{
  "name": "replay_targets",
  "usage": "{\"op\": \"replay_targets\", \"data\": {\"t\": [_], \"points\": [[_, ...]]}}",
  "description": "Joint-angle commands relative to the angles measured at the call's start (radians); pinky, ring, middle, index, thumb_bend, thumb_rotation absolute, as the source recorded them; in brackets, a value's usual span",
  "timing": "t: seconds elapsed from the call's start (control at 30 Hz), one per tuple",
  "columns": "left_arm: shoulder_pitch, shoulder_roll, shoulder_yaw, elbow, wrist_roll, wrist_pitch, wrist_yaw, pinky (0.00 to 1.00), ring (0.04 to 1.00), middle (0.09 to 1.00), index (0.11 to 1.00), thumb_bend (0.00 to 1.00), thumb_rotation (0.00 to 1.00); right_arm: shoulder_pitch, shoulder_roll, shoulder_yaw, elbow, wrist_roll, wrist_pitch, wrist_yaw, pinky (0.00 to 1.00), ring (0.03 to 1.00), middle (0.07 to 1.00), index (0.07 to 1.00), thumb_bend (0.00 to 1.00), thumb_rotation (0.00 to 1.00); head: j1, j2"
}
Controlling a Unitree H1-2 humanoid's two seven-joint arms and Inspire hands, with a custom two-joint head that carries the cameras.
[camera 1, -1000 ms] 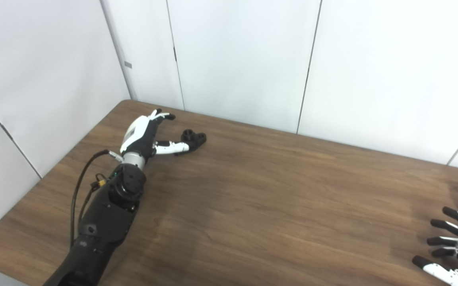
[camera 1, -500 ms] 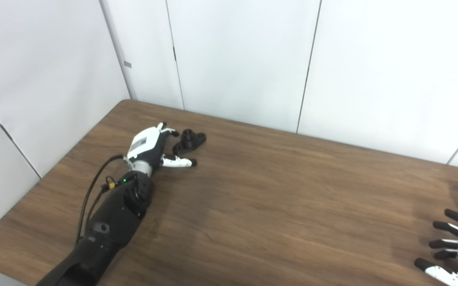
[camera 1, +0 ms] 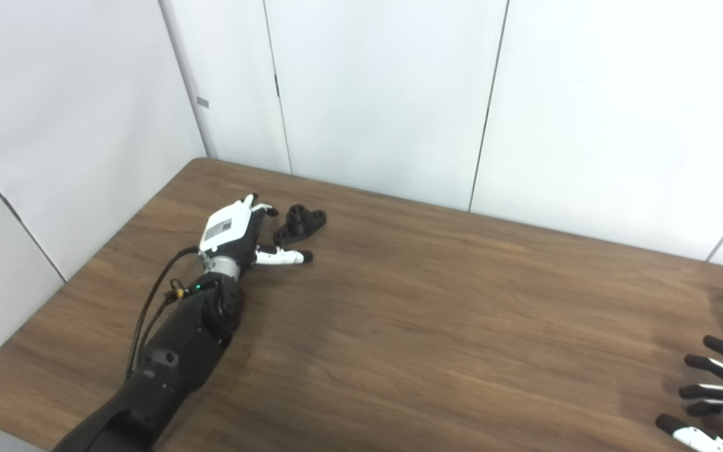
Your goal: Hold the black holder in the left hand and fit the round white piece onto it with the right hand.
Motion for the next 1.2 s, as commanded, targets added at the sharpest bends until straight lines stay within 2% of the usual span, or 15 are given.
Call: {"op": "replay_targets", "data": {"t": [0.0,0.3,0.6,0.77,0.93,1.1,1.17], "points": [[-0.039,0.005,0.014,0.020,-0.018,-0.032,0.038,1.00,1.000,1.000,0.792,0.99,0.33,-0.006,-0.026,-0.012,-0.030,0.011,-0.024,0.006,0.45,0.567,0.743,0.840,0.72,0.03,-0.002,-0.001],[-0.049,-0.088,0.091,0.045,-0.185,-0.053,0.030,1.00,1.000,1.000,0.770,0.93,0.38,0.008,-0.031,-0.018,-0.047,0.002,-0.012,0.002,0.46,0.573,0.746,0.840,0.71,0.04,-0.007,0.011],[-0.065,-0.142,0.107,0.099,-0.234,-0.078,0.059,1.00,1.000,1.000,0.752,0.89,0.42,0.014,-0.041,-0.016,-0.054,-0.009,-0.019,-0.003,0.46,0.576,0.746,0.838,0.70,0.06,-0.009,0.020],[-0.070,-0.154,0.109,0.134,-0.245,-0.104,0.082,1.00,1.000,1.000,0.738,0.89,0.39,0.017,-0.045,-0.015,-0.053,-0.026,-0.031,-0.005,0.45,0.569,0.743,0.837,0.70,0.05,-0.013,0.026],[-0.068,-0.161,0.110,0.144,-0.254,-0.103,0.083,1.00,1.000,1.000,0.741,0.89,0.36,0.021,-0.048,-0.016,-0.063,-0.020,-0.030,0.002,0.44,0.564,0.742,0.838,0.70,0.06,-0.008,0.031],[-0.069,-0.150,0.075,0.150,-0.209,-0.104,0.102,1.00,1.000,1.000,0.742,0.90,0.37,0.022,-0.048,-0.017,-0.062,-0.014,-0.031,0.002,0.45,0.570,0.745,0.837,0.70,0.06,-0.007,0.033],[-0.071,-0.144,0.064,0.158,-0.199,-0.111,0.116,1.00,1.000,1.000,0.736,0.89,0.35,0.023,-0.048,-0.018,-0.061,-0.012,-0.030,0.002,0.46,0.572,0.743,0.836,0.70,0.07,-0.007,0.033]]}}
